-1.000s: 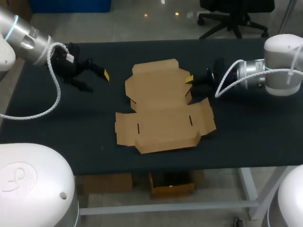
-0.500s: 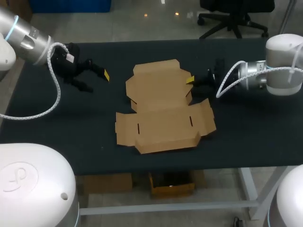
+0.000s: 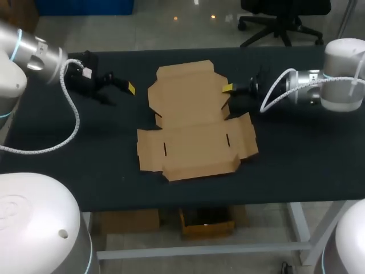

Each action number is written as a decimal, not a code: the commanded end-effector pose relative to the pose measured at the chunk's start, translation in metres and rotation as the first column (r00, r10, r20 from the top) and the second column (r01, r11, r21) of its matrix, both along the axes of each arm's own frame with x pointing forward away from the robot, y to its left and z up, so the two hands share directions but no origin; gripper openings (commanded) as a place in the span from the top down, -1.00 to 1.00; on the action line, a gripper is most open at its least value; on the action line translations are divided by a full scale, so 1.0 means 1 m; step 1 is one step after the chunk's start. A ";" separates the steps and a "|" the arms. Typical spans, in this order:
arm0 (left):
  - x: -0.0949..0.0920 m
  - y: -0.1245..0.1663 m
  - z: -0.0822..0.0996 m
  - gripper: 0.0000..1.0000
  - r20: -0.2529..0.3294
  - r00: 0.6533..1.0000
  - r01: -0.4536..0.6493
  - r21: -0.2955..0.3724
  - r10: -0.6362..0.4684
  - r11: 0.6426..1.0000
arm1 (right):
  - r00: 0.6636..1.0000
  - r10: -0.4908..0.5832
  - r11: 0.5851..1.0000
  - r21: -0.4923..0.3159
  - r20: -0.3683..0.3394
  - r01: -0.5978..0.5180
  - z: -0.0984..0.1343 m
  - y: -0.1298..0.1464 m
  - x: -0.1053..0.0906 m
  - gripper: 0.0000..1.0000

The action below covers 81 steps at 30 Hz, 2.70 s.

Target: Assemble the packaging by folding the flat box into shape, placing the metal phone stand inside, and closing the box properly

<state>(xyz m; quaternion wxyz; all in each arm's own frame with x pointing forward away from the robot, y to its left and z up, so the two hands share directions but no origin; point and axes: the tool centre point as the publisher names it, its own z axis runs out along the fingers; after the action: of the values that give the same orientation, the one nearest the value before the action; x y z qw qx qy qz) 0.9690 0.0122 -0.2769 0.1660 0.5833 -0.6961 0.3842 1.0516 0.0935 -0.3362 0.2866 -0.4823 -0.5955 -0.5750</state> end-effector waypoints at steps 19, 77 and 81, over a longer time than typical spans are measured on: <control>0.041 -0.033 -0.011 -1.00 0.311 0.948 0.086 -0.047 -0.067 0.995 | 0.991 0.018 0.993 0.112 0.132 -0.033 0.021 0.009 0.008 1.00; 0.083 -0.103 -0.007 -0.42 0.574 0.778 0.416 -0.170 -0.254 0.893 | 0.955 0.001 0.975 0.212 0.298 -0.067 0.044 0.020 0.017 1.00; 0.083 -0.106 -0.007 -0.41 0.580 0.773 0.425 -0.172 -0.257 0.889 | 0.954 0.005 0.975 0.212 0.300 -0.072 0.045 0.022 0.019 1.00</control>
<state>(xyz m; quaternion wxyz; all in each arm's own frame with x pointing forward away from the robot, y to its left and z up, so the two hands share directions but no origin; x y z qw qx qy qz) 1.0478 -0.0933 -0.2811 0.1087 0.2863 -0.7446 0.5931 1.0662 0.1152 -0.2885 0.2530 -0.3488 -0.5745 -0.6959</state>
